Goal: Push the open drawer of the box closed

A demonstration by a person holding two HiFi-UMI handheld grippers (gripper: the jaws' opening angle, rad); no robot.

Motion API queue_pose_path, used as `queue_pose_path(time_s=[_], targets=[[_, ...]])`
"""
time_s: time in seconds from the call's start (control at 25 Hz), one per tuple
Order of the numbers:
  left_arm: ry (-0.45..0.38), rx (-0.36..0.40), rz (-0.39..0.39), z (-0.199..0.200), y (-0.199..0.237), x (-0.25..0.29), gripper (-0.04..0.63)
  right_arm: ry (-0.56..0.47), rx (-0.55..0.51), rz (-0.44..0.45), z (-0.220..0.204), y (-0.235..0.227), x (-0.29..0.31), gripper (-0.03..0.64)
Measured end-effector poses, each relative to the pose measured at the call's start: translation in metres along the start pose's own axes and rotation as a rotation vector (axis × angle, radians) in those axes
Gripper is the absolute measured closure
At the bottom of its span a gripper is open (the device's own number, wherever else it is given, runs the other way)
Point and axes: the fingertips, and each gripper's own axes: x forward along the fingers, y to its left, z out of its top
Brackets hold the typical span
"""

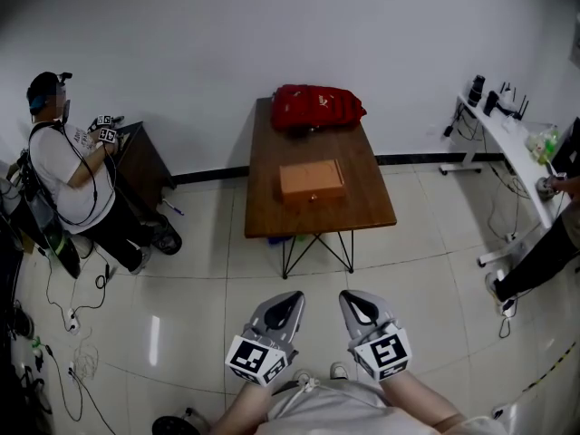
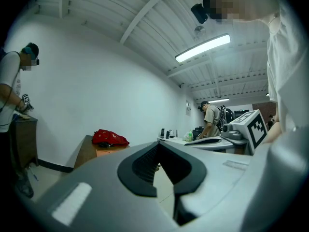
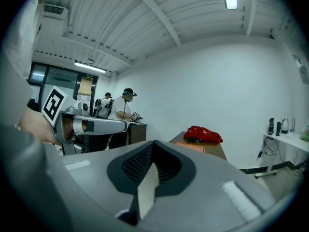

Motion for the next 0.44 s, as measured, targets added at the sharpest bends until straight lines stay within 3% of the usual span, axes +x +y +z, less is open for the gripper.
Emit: queue_pose_path(time_s=[0.44], targets=[[0.012, 0.013, -0.021, -0.0012, -0.0022, 0.0061, 0.589, 0.002, 0.005, -0.004, -0.0011, -0.0038, 0.0026, 0.609]])
